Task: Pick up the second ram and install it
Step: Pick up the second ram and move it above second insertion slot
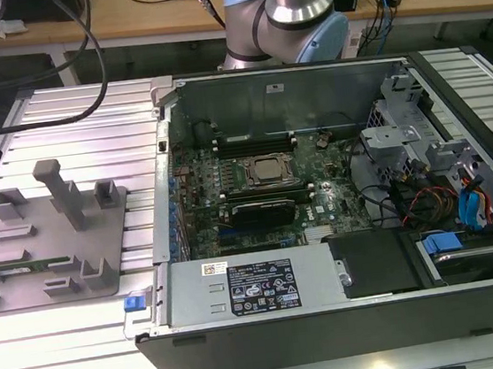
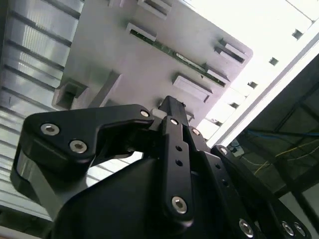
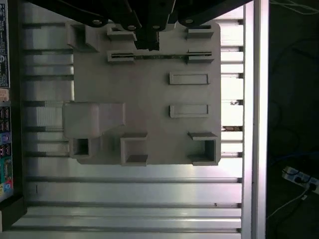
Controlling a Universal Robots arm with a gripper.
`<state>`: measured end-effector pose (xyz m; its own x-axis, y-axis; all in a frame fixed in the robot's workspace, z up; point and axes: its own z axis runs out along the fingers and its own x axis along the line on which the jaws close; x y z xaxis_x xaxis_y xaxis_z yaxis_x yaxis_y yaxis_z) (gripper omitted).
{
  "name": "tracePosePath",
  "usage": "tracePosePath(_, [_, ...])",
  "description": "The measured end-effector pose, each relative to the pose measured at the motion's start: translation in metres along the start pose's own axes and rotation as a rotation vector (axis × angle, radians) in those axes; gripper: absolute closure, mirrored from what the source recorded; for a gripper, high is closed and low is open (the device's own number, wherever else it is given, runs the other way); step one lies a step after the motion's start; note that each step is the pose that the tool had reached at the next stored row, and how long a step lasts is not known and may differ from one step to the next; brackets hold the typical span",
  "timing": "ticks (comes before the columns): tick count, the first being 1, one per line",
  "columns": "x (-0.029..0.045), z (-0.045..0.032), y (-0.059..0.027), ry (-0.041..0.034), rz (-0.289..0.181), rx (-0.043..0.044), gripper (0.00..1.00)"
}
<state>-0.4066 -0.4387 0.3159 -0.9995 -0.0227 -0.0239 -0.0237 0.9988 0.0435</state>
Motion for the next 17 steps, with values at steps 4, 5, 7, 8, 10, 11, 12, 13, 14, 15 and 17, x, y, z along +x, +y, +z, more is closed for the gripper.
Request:
tracePosePath(4, [0.0, 0.0011, -0.0001, 0.0045, -0.104, -0.0025, 0.92])
tracePosePath(5, [0.0, 0.0016, -0.0001, 0.0064, -0.15, -0.0036, 0.92])
tracePosePath(7, [0.0, 0.0019, -0.0001, 0.0084, -0.193, -0.0046, 0.92])
tracePosePath(8, [0.0, 0.0022, -0.0001, 0.0099, -0.229, -0.0055, 0.92])
tracePosePath(10, [0.0, 0.0027, -0.0001, 0.0119, -0.275, -0.0066, 0.92])
tracePosePath(11, [0.0, 0.0029, -0.0002, 0.0135, -0.312, -0.0075, 0.92])
tracePosePath(12, [0.0001, 0.003, -0.0001, 0.0144, -0.329, -0.0079, 0.92])
tracePosePath(13, [0.0001, 0.0032, -0.0001, 0.0152, -0.35, -0.0084, 0.92])
tracePosePath(14, [0.0001, 0.0034, -0.0002, 0.0162, -0.374, -0.009, 0.92])
tracePosePath(15, [0.0001, 0.0035, -0.0002, 0.0171, -0.394, -0.0095, 0.92])
tracePosePath(17, [0.0001, 0.004, -0.0002, 0.0199, -0.457, -0.011, 0.92])
